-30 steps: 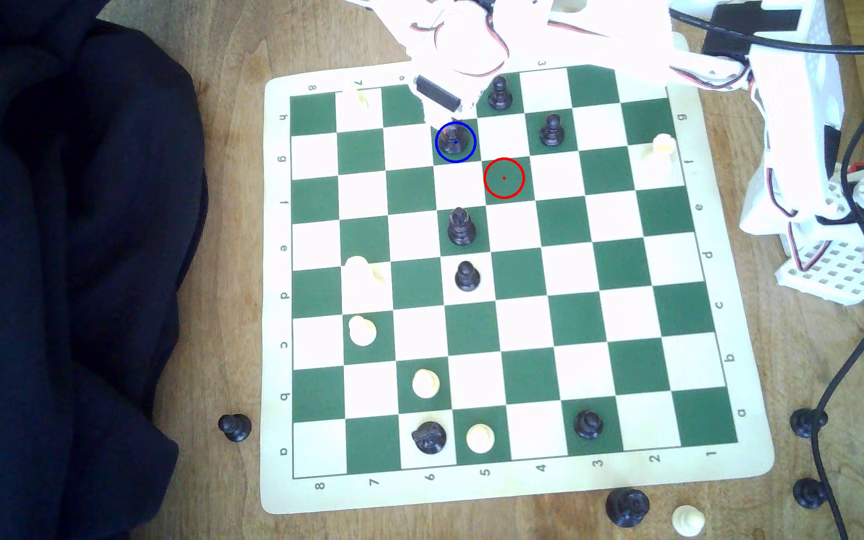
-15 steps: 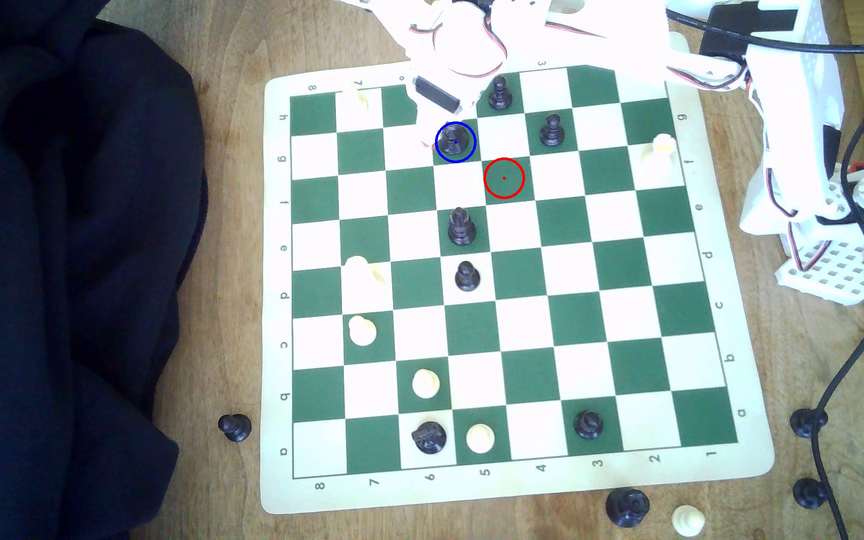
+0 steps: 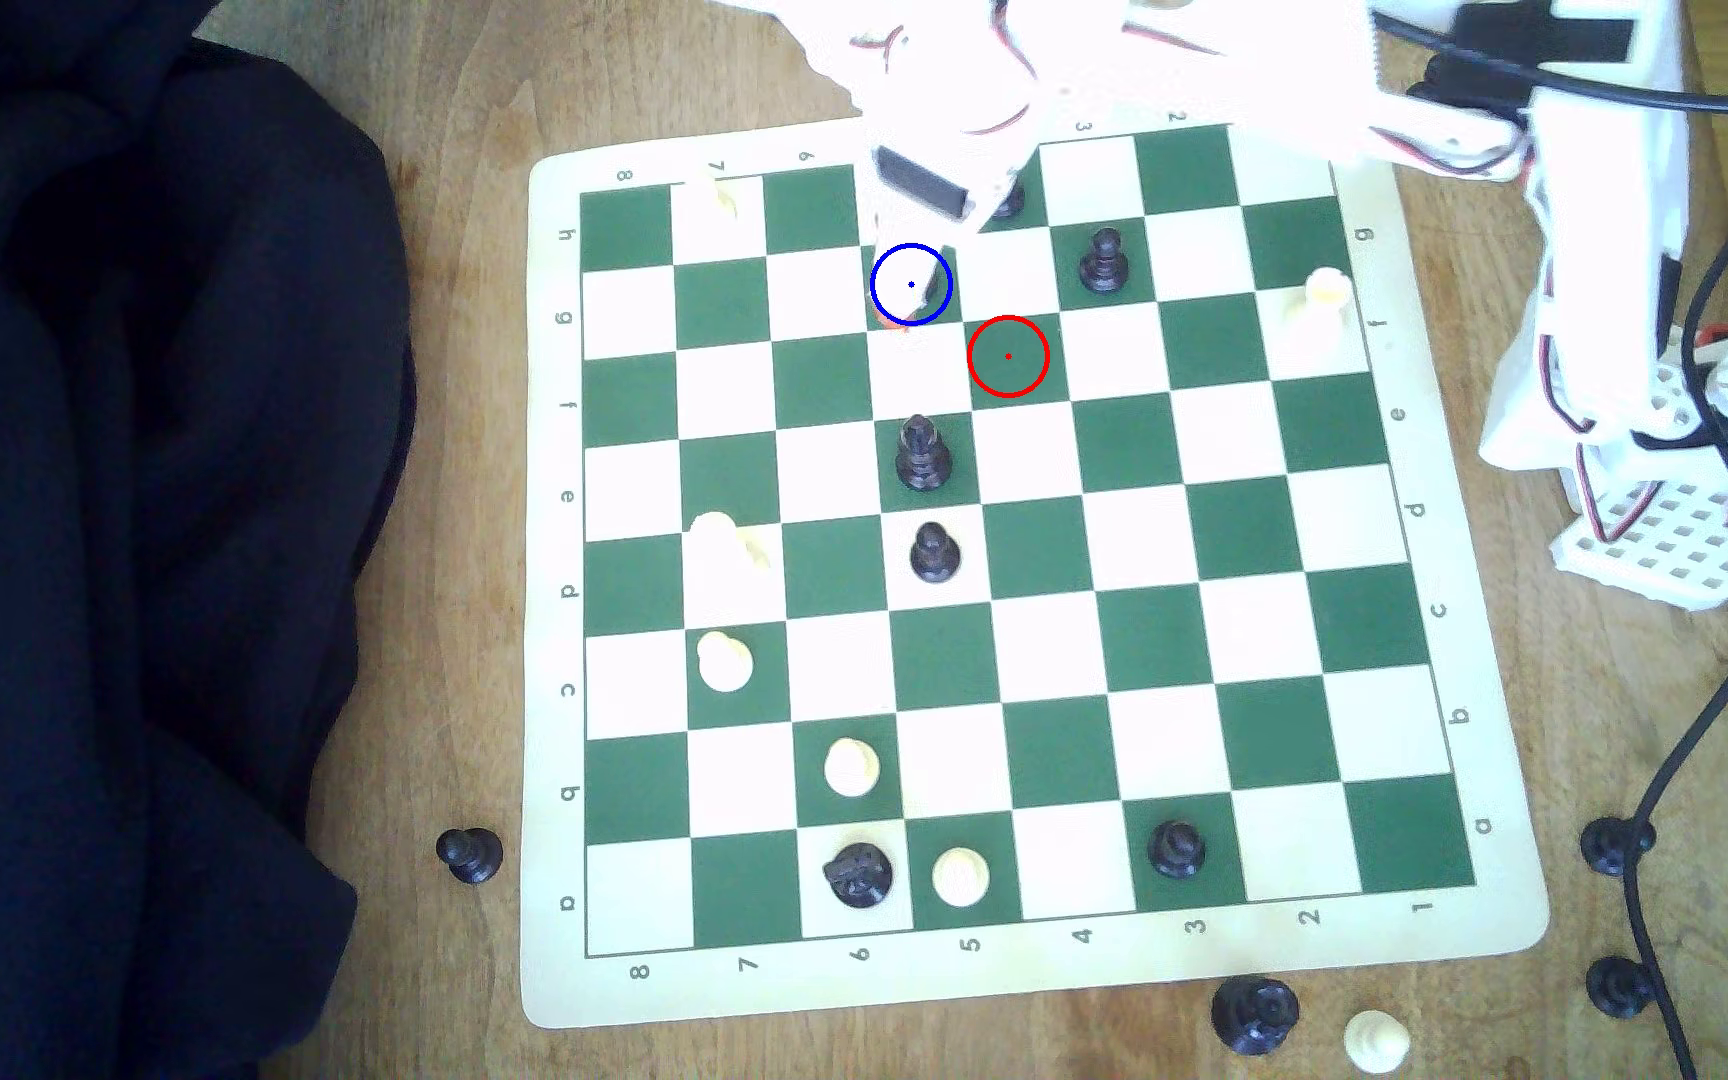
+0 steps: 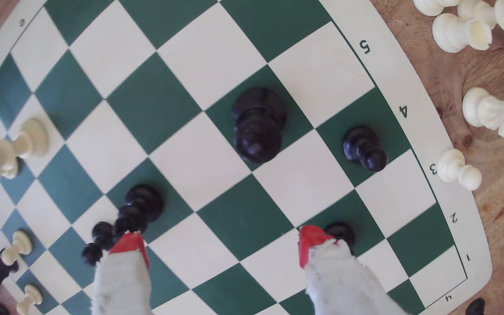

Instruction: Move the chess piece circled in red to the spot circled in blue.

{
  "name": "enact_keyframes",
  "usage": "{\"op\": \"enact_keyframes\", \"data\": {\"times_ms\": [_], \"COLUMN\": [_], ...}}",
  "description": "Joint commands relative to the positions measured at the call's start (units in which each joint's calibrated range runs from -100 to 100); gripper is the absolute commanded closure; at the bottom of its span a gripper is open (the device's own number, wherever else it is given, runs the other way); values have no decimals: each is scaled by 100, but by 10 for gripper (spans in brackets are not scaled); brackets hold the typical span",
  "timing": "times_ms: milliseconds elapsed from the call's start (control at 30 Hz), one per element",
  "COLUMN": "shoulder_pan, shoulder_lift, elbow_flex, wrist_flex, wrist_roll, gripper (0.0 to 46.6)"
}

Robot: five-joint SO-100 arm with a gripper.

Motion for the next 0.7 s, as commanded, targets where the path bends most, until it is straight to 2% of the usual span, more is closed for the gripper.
{"op": "enact_keyframes", "data": {"times_ms": [0, 167, 433, 533, 667], "shoulder_pan": [-202, -491, -1109, -1258, -1391], "shoulder_lift": [-1441, -2519, -4710, -5346, -6747], "elbow_flex": [272, 1441, 4497, 5322, 7071], "wrist_flex": [227, 219, -338, -510, -1337], "wrist_roll": [34, 10, -78, -112, -176], "gripper": [187, 187, 189, 192, 197]}}
